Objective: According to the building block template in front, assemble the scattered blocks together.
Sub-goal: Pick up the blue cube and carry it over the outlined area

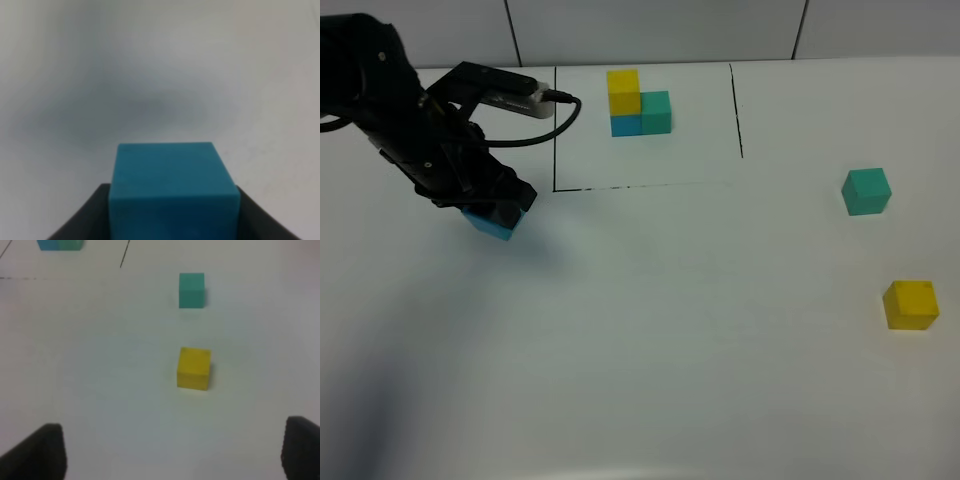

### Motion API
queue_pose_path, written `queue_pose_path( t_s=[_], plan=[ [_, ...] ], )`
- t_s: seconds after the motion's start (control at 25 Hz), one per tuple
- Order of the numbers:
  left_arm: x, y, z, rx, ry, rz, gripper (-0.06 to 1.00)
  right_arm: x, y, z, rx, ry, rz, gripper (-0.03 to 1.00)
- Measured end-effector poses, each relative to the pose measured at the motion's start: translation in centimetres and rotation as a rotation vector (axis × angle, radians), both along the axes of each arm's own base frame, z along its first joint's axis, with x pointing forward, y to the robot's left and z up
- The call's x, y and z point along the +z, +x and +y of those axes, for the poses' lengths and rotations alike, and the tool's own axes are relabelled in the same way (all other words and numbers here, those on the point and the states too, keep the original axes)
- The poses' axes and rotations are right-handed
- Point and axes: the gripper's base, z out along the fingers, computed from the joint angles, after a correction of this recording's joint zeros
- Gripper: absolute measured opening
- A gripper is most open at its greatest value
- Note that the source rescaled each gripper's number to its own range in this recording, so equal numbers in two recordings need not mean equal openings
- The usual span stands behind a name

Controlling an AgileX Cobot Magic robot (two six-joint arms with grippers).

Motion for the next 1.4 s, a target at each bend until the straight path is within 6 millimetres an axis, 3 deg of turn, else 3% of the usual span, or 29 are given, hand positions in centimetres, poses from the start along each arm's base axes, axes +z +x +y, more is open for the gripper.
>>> queue_pose_path(
  t_s=[0.44,0.8,1.12,1.4],
  plan=[
    [0.3,3.5,-9.2,-0.412,0.199,-0.008,0.0,0.0,0.0,0.0,-0.001,0.002,0.0,0.75],
    [-2.4,4.1,-15.8,-0.716,0.222,-0.032,0.0,0.0,0.0,0.0,-0.003,0.005,0.001,0.75],
    [-5.5,3.4,-18.2,-0.946,0.242,-0.01,0.0,0.0,0.0,0.0,-0.002,0.005,0.001,0.75],
    [-6.3,3.4,-18.5,-1.011,0.238,-0.019,0.0,0.0,0.0,0.0,-0.003,0.005,0.001,0.75]
  ],
)
